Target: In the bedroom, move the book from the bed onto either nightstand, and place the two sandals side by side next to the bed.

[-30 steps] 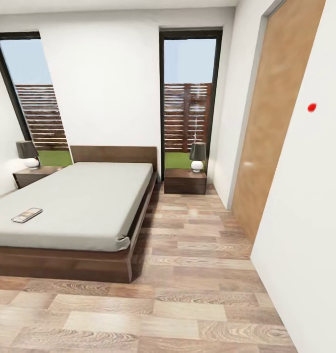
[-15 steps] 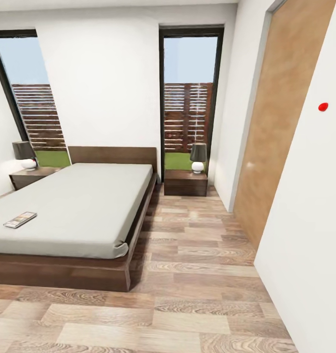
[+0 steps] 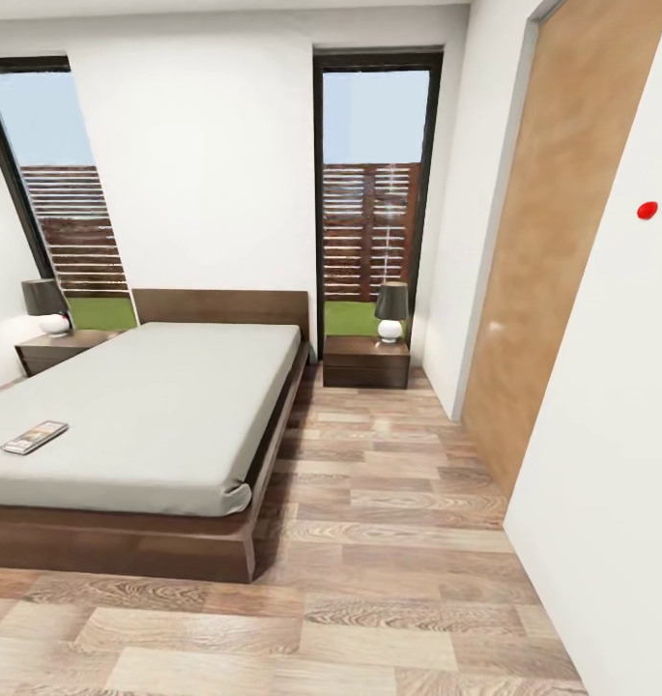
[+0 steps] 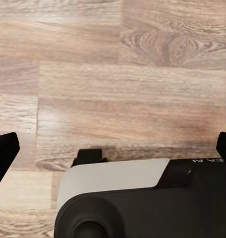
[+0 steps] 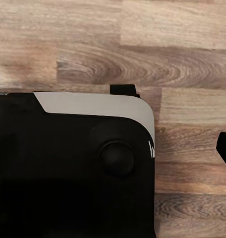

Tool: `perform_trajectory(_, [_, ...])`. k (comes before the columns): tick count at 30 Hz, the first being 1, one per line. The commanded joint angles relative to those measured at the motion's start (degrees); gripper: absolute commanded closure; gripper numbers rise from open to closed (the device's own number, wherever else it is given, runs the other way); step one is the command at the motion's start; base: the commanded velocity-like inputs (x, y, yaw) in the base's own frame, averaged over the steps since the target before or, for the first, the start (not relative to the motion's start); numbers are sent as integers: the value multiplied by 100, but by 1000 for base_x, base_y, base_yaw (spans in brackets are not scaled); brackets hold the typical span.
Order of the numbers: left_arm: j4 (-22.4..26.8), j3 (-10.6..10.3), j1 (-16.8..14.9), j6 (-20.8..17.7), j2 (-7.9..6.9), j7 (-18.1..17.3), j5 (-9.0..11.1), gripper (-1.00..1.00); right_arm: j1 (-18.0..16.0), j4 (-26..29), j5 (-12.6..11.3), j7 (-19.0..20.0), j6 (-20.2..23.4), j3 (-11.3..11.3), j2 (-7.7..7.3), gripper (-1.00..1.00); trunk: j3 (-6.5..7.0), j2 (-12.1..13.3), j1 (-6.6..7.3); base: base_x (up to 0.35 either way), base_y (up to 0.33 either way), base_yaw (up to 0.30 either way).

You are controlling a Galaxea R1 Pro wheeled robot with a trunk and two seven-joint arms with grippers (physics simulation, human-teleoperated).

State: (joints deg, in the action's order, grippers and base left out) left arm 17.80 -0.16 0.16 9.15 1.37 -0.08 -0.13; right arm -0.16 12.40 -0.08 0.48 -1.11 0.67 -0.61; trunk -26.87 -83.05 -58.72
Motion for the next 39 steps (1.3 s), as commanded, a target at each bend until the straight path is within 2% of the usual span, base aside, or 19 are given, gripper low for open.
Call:
perform_trajectory(1, [14, -1, 2, 8, 11, -1, 0, -100, -2, -1, -1, 5, -12, 9, 0, -100, -4, -2, -1, 83, 0, 49])
perform_trajectory(17, [303, 18, -5, 35, -39, -3, 34, -100, -2, -13, -10, 5, -12, 24, -4, -100, -4, -2, -1, 147, 0, 240])
perform_trajectory(22, [435, 24, -7, 42, -43, -1, 59, -100, -2, -10, -10, 5, -12, 137, -1, -100, -4, -2, -1, 180, 0, 286])
perform_trajectory(39, [461, 25, -7, 43, -35, -1, 66, -100, -2, -18, -10, 5, -12, 186, 0, -100, -4, -2, -1, 178, 0, 287])
